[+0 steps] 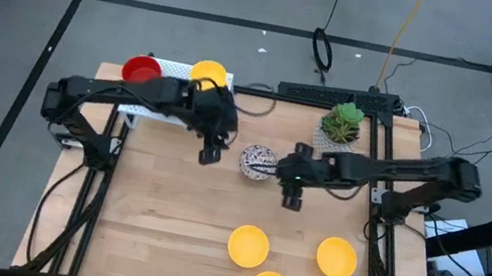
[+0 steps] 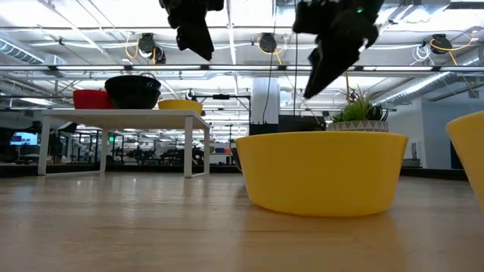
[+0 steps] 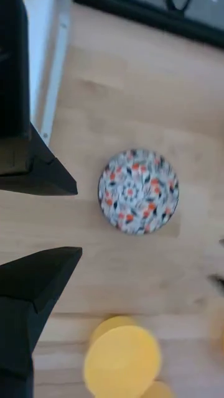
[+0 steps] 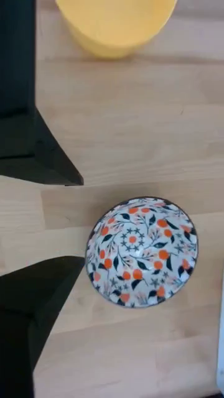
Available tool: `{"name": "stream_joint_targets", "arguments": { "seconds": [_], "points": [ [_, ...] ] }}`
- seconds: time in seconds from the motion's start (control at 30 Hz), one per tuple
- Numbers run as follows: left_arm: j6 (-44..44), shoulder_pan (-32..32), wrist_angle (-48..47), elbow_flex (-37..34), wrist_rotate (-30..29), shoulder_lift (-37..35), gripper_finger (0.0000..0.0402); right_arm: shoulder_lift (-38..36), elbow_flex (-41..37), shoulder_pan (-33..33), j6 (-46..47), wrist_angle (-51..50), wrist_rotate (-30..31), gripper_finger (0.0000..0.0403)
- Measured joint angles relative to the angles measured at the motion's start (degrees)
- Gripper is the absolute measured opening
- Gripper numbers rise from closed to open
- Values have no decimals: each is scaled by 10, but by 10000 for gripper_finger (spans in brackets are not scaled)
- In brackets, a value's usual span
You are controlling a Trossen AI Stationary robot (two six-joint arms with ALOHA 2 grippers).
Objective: Pick & Place Mini bowls
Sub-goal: Stack the black bowl on top of the black bowl on the shelf
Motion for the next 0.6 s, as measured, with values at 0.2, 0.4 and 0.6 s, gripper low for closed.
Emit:
{"name": "stream_joint_targets", "arguments": {
  "seconds": [0.2,0.4,0.6],
  "points": [
    [63,-51,10,0,-4,51,145,-116,-73,0,53,-3,1,174],
    [140,-86,34,0,-7,108,145,-227,-173,0,76,86,1,173],
    [184,-99,79,0,-53,162,145,-304,-289,0,74,231,0,176]
  ]
}}
